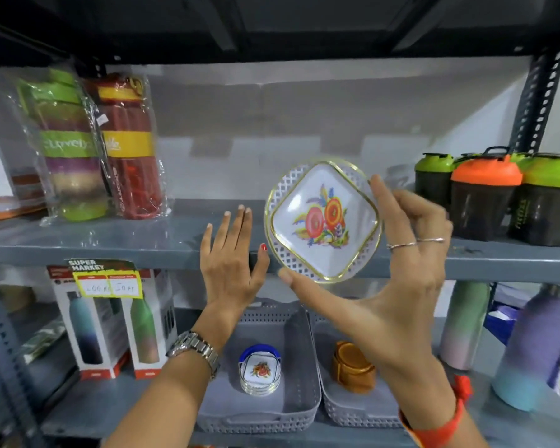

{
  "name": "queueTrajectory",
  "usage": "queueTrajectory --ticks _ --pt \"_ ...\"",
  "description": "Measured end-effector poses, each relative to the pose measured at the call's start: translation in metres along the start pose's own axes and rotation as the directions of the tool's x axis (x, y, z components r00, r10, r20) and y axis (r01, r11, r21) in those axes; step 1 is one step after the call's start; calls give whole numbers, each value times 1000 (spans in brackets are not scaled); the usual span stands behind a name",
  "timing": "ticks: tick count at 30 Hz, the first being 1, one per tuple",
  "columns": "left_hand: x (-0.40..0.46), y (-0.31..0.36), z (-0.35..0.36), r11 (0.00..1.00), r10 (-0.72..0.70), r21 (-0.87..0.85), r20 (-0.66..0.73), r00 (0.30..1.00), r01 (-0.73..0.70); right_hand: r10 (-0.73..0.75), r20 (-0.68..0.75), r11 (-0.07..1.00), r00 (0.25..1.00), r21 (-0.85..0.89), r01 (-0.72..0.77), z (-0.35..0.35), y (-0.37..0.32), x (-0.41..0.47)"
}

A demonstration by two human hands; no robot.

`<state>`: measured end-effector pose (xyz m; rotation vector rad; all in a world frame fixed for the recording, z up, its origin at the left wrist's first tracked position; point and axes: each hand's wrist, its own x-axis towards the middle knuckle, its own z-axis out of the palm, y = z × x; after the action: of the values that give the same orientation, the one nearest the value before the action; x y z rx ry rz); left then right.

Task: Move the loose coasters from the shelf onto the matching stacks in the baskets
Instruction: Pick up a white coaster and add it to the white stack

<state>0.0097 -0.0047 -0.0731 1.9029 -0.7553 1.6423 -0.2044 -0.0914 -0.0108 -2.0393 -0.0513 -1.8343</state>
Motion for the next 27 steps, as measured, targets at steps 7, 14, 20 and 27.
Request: queueTrajectory --ticks 7,14,20,27 --pt "-3 -7 4 999 30 23 68 997 -32 309 415 929 856 62 -365 17 40 -107" --pt "-2 -6 6 998 7 60 70 998 -11 603 696 795 390 -489 -358 101 95 -184" --pt "-2 -7 8 997 13 73 40 999 -16 656 735 743 172 -589 -319 165 114 -215" --pt "-2 -7 10 997 13 74 25 1000 -15 661 716 750 224 -619 -233 208 132 -230"
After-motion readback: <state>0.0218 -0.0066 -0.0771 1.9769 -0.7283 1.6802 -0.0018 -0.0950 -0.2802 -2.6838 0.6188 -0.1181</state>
